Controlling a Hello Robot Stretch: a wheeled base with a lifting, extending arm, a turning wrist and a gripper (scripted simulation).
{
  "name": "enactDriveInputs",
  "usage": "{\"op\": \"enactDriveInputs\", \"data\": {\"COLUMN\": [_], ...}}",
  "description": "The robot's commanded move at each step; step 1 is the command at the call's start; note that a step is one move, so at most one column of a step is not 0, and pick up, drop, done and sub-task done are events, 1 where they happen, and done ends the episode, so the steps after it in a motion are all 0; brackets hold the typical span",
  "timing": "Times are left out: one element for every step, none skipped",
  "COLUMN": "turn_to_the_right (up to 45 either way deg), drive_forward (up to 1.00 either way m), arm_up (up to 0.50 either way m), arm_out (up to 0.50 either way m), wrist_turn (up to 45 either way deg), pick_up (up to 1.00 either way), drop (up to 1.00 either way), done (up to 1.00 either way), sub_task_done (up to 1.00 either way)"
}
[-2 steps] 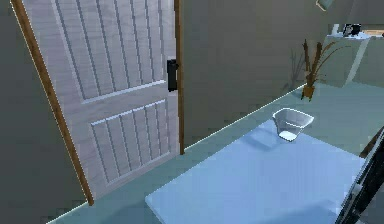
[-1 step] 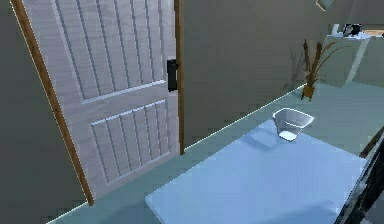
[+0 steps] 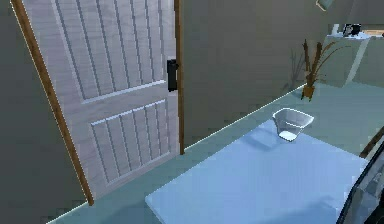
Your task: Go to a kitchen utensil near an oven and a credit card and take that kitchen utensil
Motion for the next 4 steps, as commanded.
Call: {"op": "enactDriveInputs", "data": {"turn_to_the_right": [0.0,0.0,0.0,0.0], "drive_forward": [0.0,0.0,0.0,0.0], "arm_up": [0.0,0.0,-0.3,0.0], "arm_out": [0.0,0.0,0.0,0.0], "wrist_turn": [24.0,3.0,0.0,0.0], "pick_up": [0.0,0.0,0.0,1.0], "drop": [0.0,0.0,0.0,0.0], "done": [0.0,0.0,0.0,0.0], "sub_task_done": [0.0,0.0,0.0,0.0]}}
